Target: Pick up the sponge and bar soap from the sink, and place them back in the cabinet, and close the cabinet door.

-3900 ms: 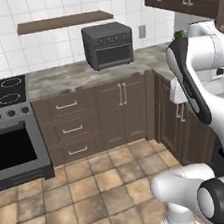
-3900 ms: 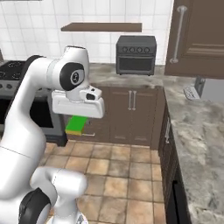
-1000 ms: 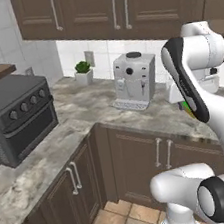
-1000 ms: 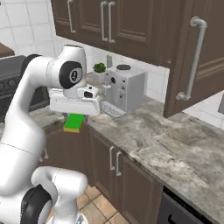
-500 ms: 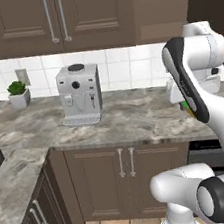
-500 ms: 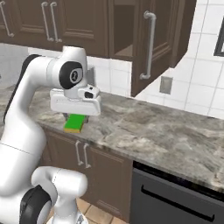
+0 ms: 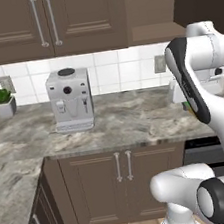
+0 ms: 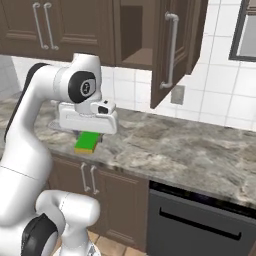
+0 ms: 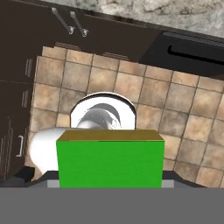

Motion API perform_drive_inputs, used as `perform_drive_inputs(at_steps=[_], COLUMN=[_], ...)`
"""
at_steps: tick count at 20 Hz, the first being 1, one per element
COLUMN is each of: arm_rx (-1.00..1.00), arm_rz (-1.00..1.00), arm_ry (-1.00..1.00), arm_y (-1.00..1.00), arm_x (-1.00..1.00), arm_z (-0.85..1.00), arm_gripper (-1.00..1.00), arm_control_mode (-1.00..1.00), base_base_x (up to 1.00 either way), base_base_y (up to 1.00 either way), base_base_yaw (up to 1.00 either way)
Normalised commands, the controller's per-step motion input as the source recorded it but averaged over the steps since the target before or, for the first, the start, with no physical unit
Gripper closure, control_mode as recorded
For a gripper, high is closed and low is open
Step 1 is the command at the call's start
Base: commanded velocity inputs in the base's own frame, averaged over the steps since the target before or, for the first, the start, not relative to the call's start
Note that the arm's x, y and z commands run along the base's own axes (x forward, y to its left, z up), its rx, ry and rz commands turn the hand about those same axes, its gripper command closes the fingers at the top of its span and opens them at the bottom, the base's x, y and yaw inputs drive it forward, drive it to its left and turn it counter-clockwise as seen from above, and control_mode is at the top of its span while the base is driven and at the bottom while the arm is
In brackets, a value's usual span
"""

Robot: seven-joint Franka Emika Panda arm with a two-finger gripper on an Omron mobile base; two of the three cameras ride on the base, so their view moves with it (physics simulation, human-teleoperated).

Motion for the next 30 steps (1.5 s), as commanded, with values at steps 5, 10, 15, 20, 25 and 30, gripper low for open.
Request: perform_drive_inputs(at_steps=[5,10,15,20,25,30], arm_rx=[0.0,0.0,0.0,0.0,0.0,0.0], arm_rz=[0.0,0.0,0.0,0.0,0.0,0.0], arm_ry=[0.0,0.0,0.0,0.0,0.0,0.0], arm_y=[0.0,0.0,0.0,0.0,0.0,0.0], arm_x=[0.0,0.0,0.0,0.0,0.0,0.0], arm_z=[0.0,0.0,0.0,0.0,0.0,0.0], arm_gripper=[1.0,1.0,1.0,1.0,1.0,1.0], arm_control_mode=[1.0,1.0,1.0,1.0,1.0,1.0], base_base_x=[0.41,0.5,0.45,0.35,0.33,0.29], base_base_y=[0.41,0.25,0.02,0.0,-0.01,-0.01], base_base_yaw=[-0.16,-0.09,-0.08,-0.15,-0.17,-0.2])
